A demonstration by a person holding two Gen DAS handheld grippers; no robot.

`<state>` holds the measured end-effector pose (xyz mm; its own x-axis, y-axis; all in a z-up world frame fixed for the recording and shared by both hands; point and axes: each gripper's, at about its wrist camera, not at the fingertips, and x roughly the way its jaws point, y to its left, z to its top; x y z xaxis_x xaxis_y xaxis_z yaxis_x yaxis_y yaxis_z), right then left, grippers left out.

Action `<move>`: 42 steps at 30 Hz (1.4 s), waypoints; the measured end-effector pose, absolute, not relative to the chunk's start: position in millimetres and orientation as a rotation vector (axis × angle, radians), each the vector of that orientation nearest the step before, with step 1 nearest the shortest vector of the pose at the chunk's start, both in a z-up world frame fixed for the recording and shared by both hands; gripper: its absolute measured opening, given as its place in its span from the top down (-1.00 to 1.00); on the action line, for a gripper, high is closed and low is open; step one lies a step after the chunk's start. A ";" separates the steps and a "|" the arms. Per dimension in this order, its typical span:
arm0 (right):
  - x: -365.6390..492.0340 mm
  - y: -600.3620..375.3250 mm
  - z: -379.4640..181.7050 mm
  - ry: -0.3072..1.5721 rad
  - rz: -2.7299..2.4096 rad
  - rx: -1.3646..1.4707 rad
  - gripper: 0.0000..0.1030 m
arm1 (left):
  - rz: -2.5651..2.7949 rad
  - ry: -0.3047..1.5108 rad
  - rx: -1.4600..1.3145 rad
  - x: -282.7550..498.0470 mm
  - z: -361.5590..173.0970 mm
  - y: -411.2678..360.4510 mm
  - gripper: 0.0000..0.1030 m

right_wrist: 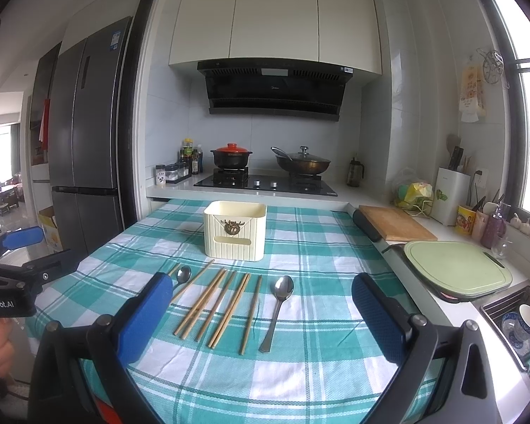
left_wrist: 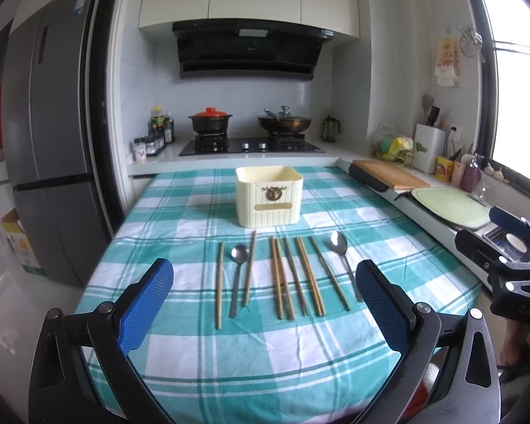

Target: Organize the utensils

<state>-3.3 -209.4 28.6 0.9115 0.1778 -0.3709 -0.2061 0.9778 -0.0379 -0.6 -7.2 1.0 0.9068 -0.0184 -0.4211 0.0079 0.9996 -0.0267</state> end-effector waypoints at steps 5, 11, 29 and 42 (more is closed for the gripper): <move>-1.2 -212.3 27.1 0.385 0.196 -0.071 -1.00 | -0.021 0.448 -0.027 1.0 0.6 -7.3 -0.99; 3.5 -219.4 25.0 0.403 0.159 -0.033 -1.00 | -0.020 0.454 -0.021 1.7 -1.8 -6.1 -0.99; 6.0 -223.5 21.0 0.413 0.147 -0.037 -1.00 | 0.043 0.516 0.012 12.3 -12.5 -2.6 -0.99; 21.2 -223.3 3.0 0.502 0.113 -0.066 -1.00 | 0.048 0.601 -0.039 29.2 -27.2 6.6 -0.99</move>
<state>21.2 -223.3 3.0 0.8705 0.0920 -0.4835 -0.1243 0.9916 -0.0351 29.2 6.6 -27.2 0.8236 0.0341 -0.5662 -0.0569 0.9981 -0.0226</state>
